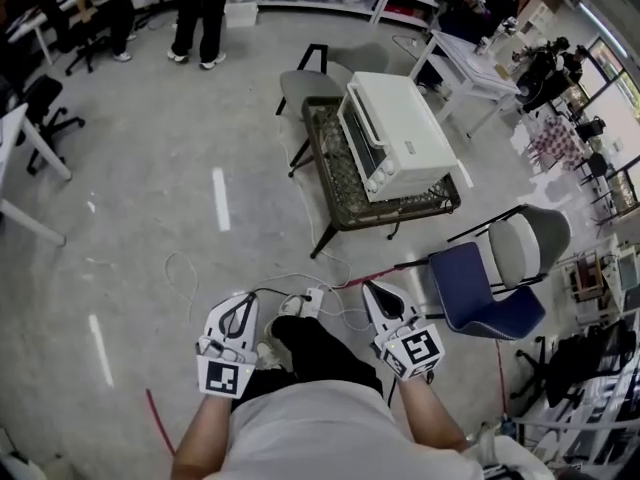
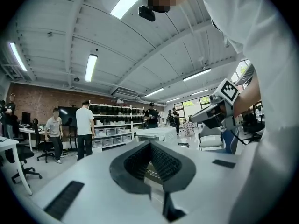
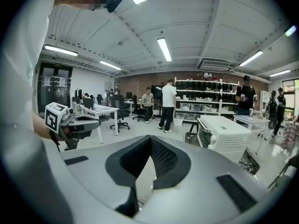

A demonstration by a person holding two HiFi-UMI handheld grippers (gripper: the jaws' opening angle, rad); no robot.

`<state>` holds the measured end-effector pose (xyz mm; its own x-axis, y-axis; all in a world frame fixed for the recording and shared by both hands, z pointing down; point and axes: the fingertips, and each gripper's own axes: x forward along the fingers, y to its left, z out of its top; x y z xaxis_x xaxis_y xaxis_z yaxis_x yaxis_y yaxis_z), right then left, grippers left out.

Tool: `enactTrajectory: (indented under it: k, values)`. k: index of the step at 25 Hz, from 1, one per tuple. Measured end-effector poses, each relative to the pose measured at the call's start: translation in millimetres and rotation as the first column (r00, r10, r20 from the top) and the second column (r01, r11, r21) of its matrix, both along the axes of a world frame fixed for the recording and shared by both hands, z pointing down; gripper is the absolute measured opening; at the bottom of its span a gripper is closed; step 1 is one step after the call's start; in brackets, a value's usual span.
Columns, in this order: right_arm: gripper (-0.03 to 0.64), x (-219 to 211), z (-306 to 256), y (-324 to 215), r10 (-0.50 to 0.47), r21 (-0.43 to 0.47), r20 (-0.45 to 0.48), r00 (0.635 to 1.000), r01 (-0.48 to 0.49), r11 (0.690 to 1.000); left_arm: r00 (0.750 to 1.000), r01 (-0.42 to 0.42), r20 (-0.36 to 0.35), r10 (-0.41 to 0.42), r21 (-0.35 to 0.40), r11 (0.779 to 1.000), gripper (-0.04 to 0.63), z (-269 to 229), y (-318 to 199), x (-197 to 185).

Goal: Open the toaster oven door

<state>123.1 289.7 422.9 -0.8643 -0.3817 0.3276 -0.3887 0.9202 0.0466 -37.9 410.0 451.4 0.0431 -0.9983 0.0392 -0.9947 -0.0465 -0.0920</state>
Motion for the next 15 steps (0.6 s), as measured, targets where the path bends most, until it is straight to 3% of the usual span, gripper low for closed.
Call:
enactTrajectory:
  k: [3,7,15]
  values:
    - [0.023,-14.8,15.5,-8.4,-0.009,-0.025,0.009,1.000,0.009,1.000,1.000,0.004,-0.026,-0.004,-0.028,1.000,0.018,15.1,-11.2,-9.2]
    - [0.023,-27.1,35.9,-29.1,0.018,-0.065,0.033,0.999,-0.016,0.998,0.999,-0.027,0.015,0.028,-0.071,0.997,0.018,22.6,-27.2,-22.5]
    - [0.023,-52.5,56.4,-84.4,0.073,-0.105,0.065,0.995,-0.066,0.992,0.998,-0.056,0.024,0.061,-0.147,0.987,0.018,37.8,-79.6,-55.4]
